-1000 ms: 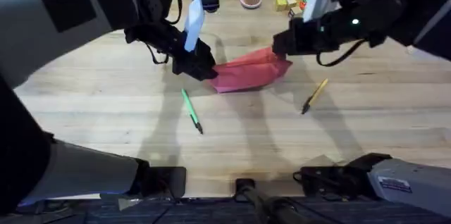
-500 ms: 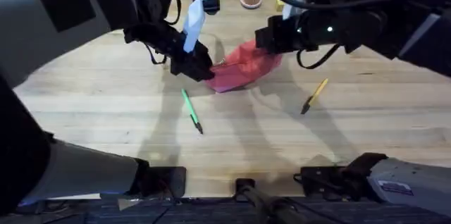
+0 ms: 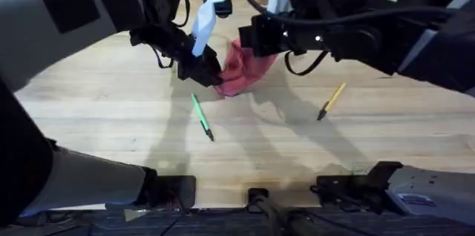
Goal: Unzip the bag, pick up the pens from the table one at a time and place them inside, then zip the bag closed.
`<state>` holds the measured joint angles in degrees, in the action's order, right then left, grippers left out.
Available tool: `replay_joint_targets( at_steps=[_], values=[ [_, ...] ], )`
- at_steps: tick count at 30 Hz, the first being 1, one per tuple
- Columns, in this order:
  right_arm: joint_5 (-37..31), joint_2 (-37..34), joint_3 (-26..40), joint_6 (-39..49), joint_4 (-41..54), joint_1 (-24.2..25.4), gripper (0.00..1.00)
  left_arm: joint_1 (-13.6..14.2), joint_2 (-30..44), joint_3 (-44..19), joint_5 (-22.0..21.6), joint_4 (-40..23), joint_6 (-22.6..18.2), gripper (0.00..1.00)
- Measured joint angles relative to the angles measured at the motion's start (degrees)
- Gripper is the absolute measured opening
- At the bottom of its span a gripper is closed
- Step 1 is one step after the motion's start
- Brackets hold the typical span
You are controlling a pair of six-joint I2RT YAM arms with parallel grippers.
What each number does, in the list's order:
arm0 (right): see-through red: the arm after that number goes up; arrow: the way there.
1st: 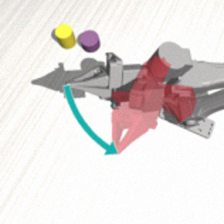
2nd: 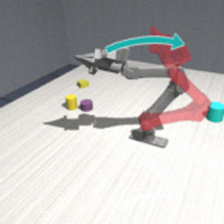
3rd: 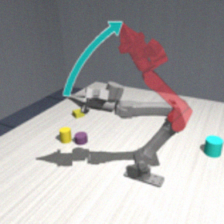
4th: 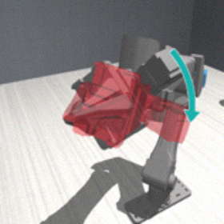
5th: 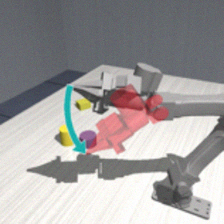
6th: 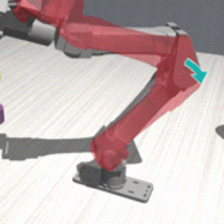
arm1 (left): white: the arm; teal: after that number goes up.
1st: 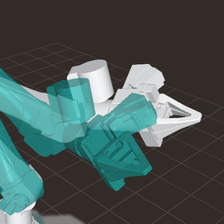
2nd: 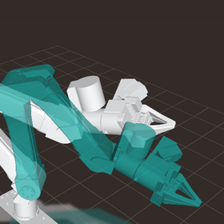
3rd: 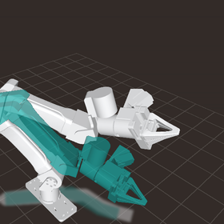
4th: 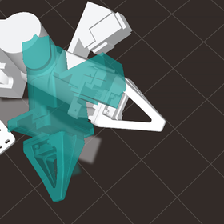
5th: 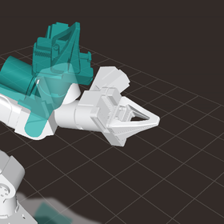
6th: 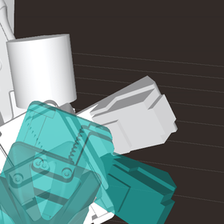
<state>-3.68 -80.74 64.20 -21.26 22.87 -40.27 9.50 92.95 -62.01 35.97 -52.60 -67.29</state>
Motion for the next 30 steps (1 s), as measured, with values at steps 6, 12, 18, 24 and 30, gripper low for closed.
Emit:
replay_joint_targets(
  at_steps=[6, 12, 18, 24, 30],
  values=[
    [0.1, -0.1, 0.3, 0.0, -0.7, -1.4, 0.031, 0.0, 0.0, 0.0, -0.2, -0.1, 0.0, 0.042],
    [1.1, -0.1, 0.3, 0.0, -1.4, -1.5, 0.031, 0.0, 0.0, 0.0, -0.4, 0.4, 0.0, 0.042],
    [1.6, -0.1, 0.3, -0.2, -1.9, -2.3, 0.031, 0.0, 0.0, 0.1, -0.7, 0.5, 0.0, 0.042],
    [2.0, -0.1, 0.4, -0.2, -1.9, -2.3, 0.031, 0.0, 0.0, 0.1, -0.7, 0.6, 0.0, 0.042],
    [1.4, -0.1, 0.4, -0.2, -1.5, -2.4, 0.088, 0.0, 0.0, 0.1, -0.6, 0.8, 0.0, 0.042]
  ],
)
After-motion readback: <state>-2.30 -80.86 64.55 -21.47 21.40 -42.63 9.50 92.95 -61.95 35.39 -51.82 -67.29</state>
